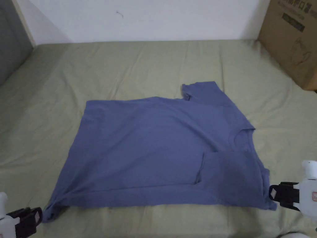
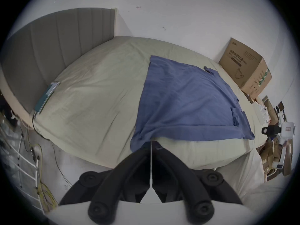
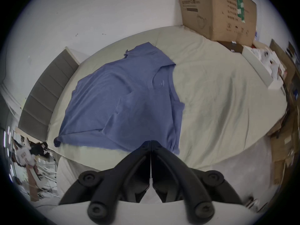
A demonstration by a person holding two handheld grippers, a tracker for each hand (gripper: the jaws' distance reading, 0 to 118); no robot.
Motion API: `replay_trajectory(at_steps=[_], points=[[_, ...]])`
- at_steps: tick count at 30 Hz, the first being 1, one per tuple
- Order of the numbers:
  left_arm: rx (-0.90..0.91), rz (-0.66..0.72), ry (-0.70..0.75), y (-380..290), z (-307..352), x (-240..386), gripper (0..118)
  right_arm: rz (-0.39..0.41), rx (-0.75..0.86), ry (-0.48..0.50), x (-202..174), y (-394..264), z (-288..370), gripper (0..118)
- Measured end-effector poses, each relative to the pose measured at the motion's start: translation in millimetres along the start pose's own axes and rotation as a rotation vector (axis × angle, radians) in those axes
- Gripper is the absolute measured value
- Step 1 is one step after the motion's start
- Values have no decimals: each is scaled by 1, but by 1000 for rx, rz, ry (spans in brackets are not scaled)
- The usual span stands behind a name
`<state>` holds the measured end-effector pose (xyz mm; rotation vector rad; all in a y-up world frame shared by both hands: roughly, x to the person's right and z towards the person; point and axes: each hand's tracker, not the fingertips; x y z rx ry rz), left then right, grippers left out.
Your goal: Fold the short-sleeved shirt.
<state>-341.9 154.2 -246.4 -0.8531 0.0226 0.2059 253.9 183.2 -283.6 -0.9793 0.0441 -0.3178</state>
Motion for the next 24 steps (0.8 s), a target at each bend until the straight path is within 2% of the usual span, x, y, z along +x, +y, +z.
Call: replay_trajectory(at_steps=[2, 6, 7, 10, 11, 14, 15, 16, 18, 19, 21, 22, 24], points=[[-67, 45, 14, -8, -6, -4, 0, -16, -31, 28, 2, -13, -3, 1], [-20, 44, 27, -14, -9, -9, 1, -74, -72, 20, 9, -29, -11, 0], [-3, 36, 41, -11, -11, -9, 17, -98, -80, 10, 12, -30, -12, 1], [-35, 6, 67, 3, -24, -2, 103, -179, -89, 30, 22, -32, -16, 1], [-27, -2, 70, 6, -31, 1, 109, -189, -88, 34, 24, -32, -16, 1], [-30, -39, 57, 12, -52, 9, 104, -194, -86, 21, 24, -31, -17, 1], [-76, -45, 59, 14, -64, 11, 93, -190, -90, 17, 24, -31, -18, 1], [-102, -41, 39, 12, -76, 7, 50, -191, -94, 13, 25, -31, -20, 1], [-212, -21, 25, 12, -99, 6, 18, -194, -106, 12, 26, -31, -24, 1], [-204, -43, 56, 8, -104, 6, 3, -193, -105, 9, 25, -30, -24, 0], [-173, -73, 48, 9, -95, 11, 3, -164, -80, -12, 22, -26, -25, 3], [-168, -67, 46, 13, -91, 10, 3, -137, -76, -25, 20, -24, -25, 20], [-144, -42, 32, 14, -81, 7, 3, -74, -60, -64, 16, -15, -32, 73]])
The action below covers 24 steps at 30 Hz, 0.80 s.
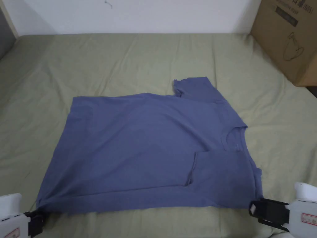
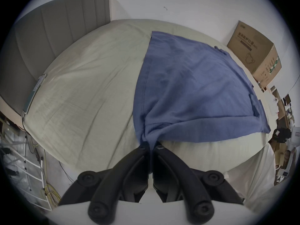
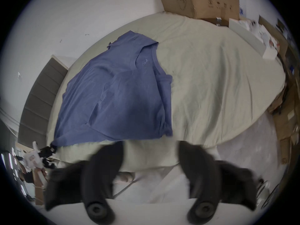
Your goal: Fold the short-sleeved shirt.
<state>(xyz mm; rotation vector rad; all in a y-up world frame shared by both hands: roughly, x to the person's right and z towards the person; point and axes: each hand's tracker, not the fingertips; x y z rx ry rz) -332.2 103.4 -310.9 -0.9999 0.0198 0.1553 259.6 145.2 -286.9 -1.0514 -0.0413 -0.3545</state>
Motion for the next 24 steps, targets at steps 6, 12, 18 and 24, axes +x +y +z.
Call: replay_trajectory(at_steps=[6, 12, 18, 24], points=[[-4, 0, 10, -4, 2, -1, 3, 109, -69, -88, -13, 26, -39, 74], [-1, -26, 23, -3, 11, 6, 3, 139, -101, -65, -6, 17, -45, 7], [8, -17, 20, 5, 19, 5, 3, -17, -61, 13, 13, 27, -25, 5], [42, -39, 31, 25, 30, 11, 3, -51, -23, 53, 11, 54, -13, 5]])
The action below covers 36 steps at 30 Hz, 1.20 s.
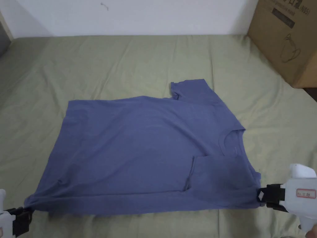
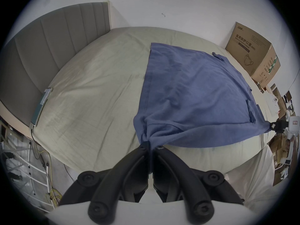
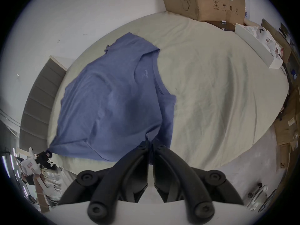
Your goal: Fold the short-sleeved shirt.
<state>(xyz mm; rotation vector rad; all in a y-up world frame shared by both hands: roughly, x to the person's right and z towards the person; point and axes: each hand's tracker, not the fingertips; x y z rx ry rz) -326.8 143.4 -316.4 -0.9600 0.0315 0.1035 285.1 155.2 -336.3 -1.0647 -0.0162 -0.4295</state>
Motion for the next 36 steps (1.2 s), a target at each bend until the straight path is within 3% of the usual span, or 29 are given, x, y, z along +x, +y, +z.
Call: replay_trajectory(at_steps=[2, 9, 17, 18, 19, 21, 22, 23, 24, 27, 28, 30, 31, 32, 33, 34, 35, 36], points=[[9, -5, -15, 11, 0, 0, 3, -47, 23, 22, -3, 13, 1, 5], [59, -57, 23, 88, -17, 8, 3, -101, 97, 61, -12, 86, -11, 5], [1, -147, 67, 170, -95, 32, 4, -140, 62, 11, -22, 155, -77, 5], [-5, -144, 69, 175, -104, 33, 9, -123, 46, -17, -23, 159, -86, 5], [-18, -140, 76, 178, -112, 33, 30, -114, 43, -43, -24, 163, -94, 5], [-85, -131, 110, 181, -125, 32, 86, -93, 52, -74, -28, 165, -108, 6], [-116, -123, 113, 179, -129, 30, 106, -83, 48, -97, -28, 166, -112, 27], [-107, -113, 100, 174, -126, 26, 105, -68, 47, -131, -29, 163, -113, 58], [-90, -101, 72, 169, -121, 22, 103, -48, 45, -145, -30, 161, -113, 81], [-79, -59, 55, 151, -101, 10, 102, 35, 48, -122, -31, 148, -95, 83], [-77, -50, 50, 144, -93, 5, 92, 45, 58, -132, -34, 144, -88, 83], [-49, -13, 0, 126, -72, -2, 86, 81, 117, -107, -37, 128, -65, 82], [-39, -1, -19, 118, -64, -3, 72, 86, 144, -92, -39, 119, -54, 81], [-29, 5, -24, 110, -58, -6, 41, 101, 167, -68, -41, 109, -44, 74], [-25, 7, -20, 99, -55, -5, 12, 93, 162, -76, -45, 100, -37, 56], [-19, 4, -24, 91, -50, -5, 3, 91, 138, -109, -48, 90, -31, 21], [-15, 9, -29, 85, -49, -5, 1, 96, 107, -137, -50, 81, -31, 6], [-8, 27, -53, 81, -49, -5, 0, 106, 97, -110, -50, 71, -32, 5]])
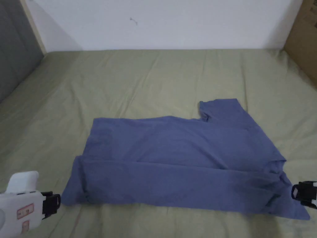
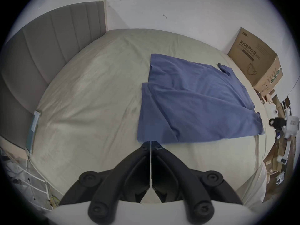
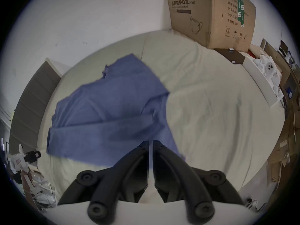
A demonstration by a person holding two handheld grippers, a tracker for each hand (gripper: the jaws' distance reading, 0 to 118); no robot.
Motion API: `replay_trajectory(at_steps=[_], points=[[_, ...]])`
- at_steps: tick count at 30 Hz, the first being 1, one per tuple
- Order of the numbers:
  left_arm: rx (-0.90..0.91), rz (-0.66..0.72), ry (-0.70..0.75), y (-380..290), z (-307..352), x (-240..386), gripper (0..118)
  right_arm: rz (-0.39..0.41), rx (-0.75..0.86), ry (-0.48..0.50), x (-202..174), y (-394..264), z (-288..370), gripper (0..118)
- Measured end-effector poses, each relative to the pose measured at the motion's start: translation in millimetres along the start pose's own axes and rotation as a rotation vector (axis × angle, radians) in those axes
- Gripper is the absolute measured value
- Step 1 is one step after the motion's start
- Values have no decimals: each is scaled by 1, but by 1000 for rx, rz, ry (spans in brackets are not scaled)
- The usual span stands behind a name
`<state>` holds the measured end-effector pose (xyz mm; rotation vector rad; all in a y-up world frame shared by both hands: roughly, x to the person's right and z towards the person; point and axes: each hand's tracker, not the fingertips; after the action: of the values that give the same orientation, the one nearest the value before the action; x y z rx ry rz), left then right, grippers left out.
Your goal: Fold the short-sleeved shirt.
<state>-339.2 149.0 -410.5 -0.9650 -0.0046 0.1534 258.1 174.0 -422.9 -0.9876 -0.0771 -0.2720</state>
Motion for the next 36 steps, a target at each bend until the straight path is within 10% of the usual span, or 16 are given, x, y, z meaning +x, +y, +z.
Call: replay_trajectory(at_steps=[4, 6, 7, 9, 15, 18, 19, 20, 25, 29, 32, 36], points=[[10, 27, -1, -1, -16, 3, 4, -67, -75, 94, 0, -27, -3, 4], [10, 31, 8, 7, -28, 5, 48, -81, -72, 89, 1, -36, -5, 4], [-10, 36, -2, 11, -36, 5, 96, -81, -78, 90, 2, -39, -6, 4], [-18, 45, -22, 18, -60, 3, 118, -77, -91, 78, 1, -42, -7, 4], [-102, 70, 42, 16, -98, 2, 68, -85, -111, 62, 9, -41, -11, 6], [-49, 66, 12, 15, -85, 5, 39, -85, -81, 82, 16, -31, -16, 76], [-46, 60, 12, 16, -83, 4, 10, -76, -79, 87, 16, -27, -21, 104], [-41, 75, -62, 17, -84, -2, 8, -65, -79, 95, 17, -21, -31, 108], [-61, 20, -17, 20, -83, 11, 8, -134, -165, 61, 24, -4, -92, 107], [-59, 10, -32, 23, -73, 4, 8, 63, -206, 11, 11, 0, -92, 96], [-45, 18, -71, 25, -57, 3, 8, -47, -202, 175, 20, 4, -76, 13], [-28, -21, -82, 24, -33, 7, 8, -49, -202, 133, 26, 4, -71, 13]])
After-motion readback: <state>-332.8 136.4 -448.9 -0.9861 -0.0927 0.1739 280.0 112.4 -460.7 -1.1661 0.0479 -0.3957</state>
